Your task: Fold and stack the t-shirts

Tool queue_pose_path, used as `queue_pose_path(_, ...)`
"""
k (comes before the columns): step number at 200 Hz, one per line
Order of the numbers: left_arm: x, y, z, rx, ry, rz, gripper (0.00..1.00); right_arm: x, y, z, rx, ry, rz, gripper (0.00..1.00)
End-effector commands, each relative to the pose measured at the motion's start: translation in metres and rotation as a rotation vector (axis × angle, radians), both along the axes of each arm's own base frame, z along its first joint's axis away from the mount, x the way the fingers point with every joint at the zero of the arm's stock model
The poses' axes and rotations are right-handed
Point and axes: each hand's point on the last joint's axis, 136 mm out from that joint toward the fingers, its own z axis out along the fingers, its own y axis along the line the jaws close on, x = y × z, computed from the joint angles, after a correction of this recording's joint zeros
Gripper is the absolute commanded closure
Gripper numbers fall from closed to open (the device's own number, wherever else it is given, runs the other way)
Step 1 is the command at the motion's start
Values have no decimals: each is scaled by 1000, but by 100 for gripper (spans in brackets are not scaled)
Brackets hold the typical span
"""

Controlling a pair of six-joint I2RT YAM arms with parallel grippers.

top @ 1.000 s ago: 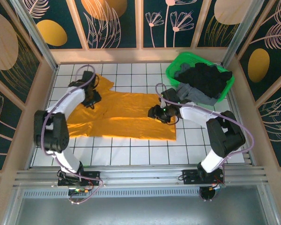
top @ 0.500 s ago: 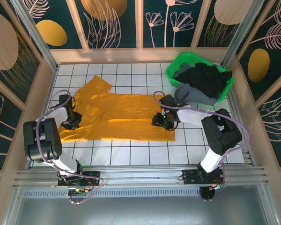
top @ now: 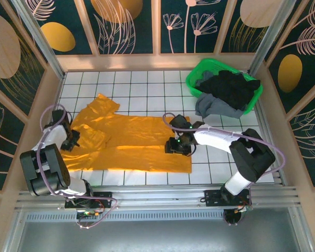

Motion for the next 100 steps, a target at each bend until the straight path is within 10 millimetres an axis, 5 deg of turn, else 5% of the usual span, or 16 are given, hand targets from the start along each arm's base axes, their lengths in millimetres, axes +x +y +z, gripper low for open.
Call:
queue_pose_path(1, 78, -10, 52, 79, -128, -179, 58, 53, 6, 54, 64, -201, -50, 46)
queue_pose_path(38, 168, -51, 39, 63, -60, -420, 57, 125, 10, 88, 142, -296, -121, 45)
queue_pose_path(69, 225, -46, 32, 144, -56, -442, 57, 162, 25, 106, 148, -344, -123, 45)
queue_pose_path(100, 270, -37, 24, 218, -95, -450, 61, 173, 31, 115, 157, -353, -135, 45)
